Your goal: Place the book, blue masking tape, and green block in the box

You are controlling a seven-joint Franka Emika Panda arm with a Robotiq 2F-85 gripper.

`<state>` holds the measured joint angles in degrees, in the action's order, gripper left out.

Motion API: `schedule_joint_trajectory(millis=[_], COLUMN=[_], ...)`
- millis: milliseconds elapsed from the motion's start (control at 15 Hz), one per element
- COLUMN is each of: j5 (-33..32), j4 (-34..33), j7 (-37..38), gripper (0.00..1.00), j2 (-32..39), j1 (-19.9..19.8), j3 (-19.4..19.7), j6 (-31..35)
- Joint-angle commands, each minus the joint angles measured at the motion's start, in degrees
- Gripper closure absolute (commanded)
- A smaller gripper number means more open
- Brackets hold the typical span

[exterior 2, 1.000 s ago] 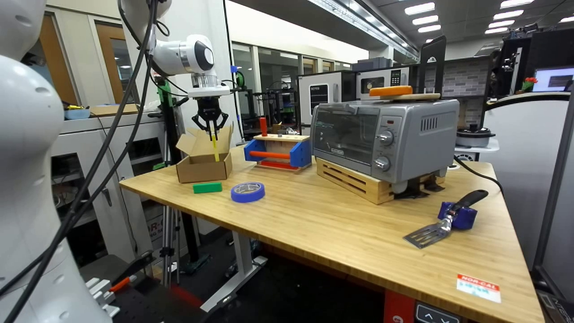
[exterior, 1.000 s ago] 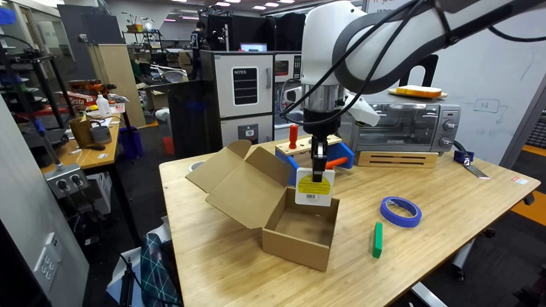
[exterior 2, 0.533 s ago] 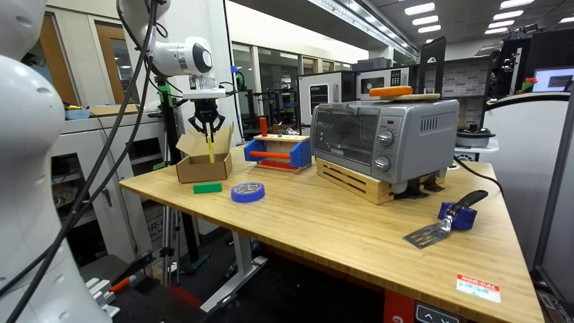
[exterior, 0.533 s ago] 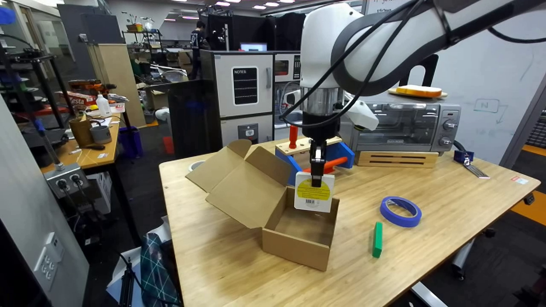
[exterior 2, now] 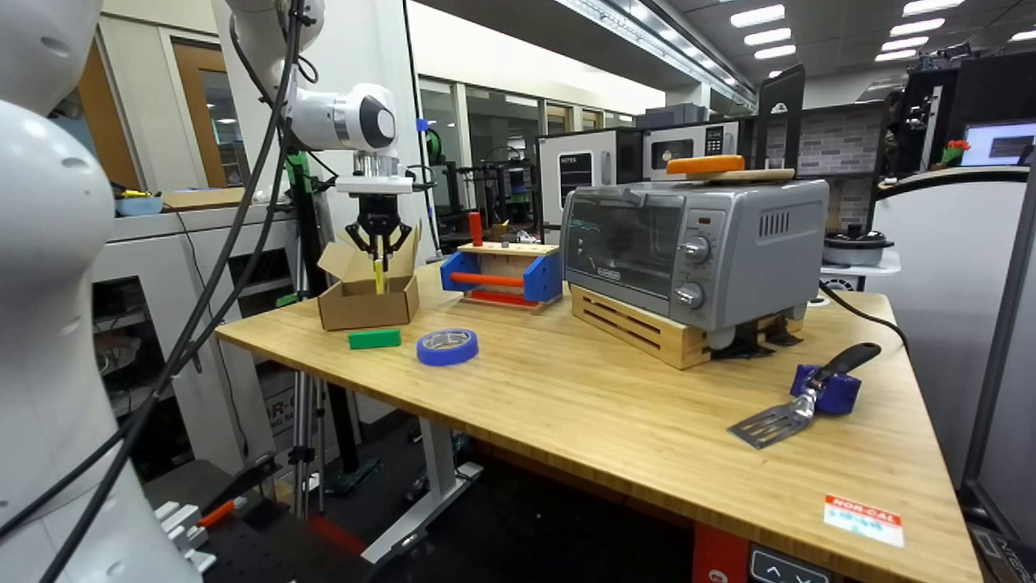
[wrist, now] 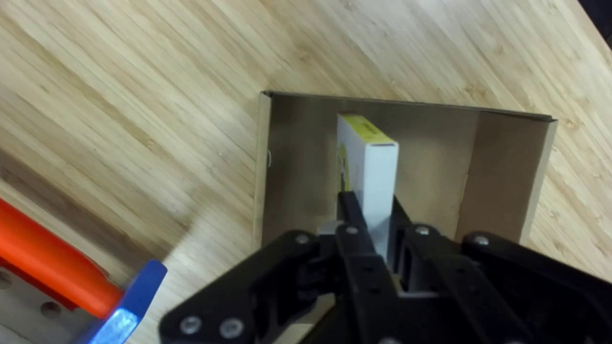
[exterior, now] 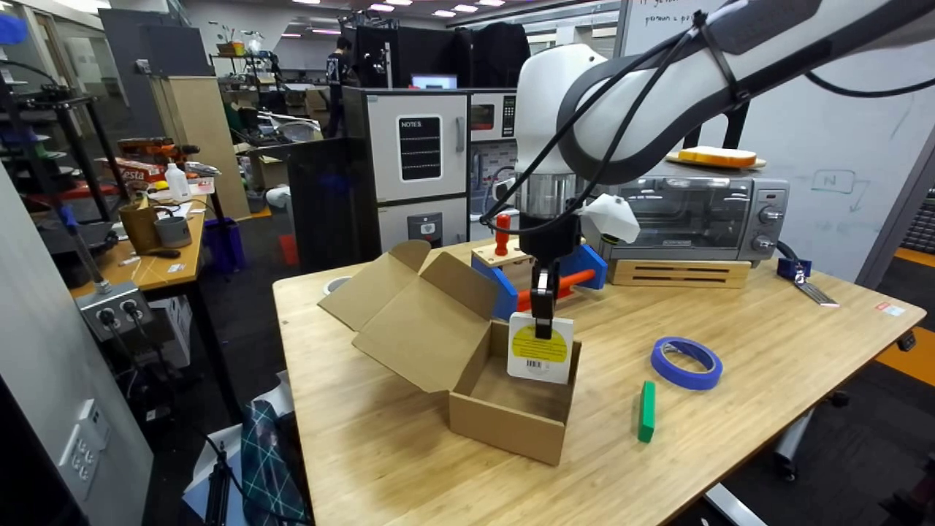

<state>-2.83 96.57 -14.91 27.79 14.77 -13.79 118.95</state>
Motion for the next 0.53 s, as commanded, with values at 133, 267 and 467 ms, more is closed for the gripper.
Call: schedule_joint_trajectory(millis=[133, 267, 467], j5=[0.9, 0.7, 0.5], j4=[-4.5, -6.2, -8.3], j7=[-0.5, -0.6, -0.6], gripper=[0.96, 0.96, 0.96], j2=[3.8, 4.9, 6.1], j1=[0.0, 0.1, 0.2], j3=[-0.4, -0.3, -0.1], j6=[-1.2, -1.6, -2.1])
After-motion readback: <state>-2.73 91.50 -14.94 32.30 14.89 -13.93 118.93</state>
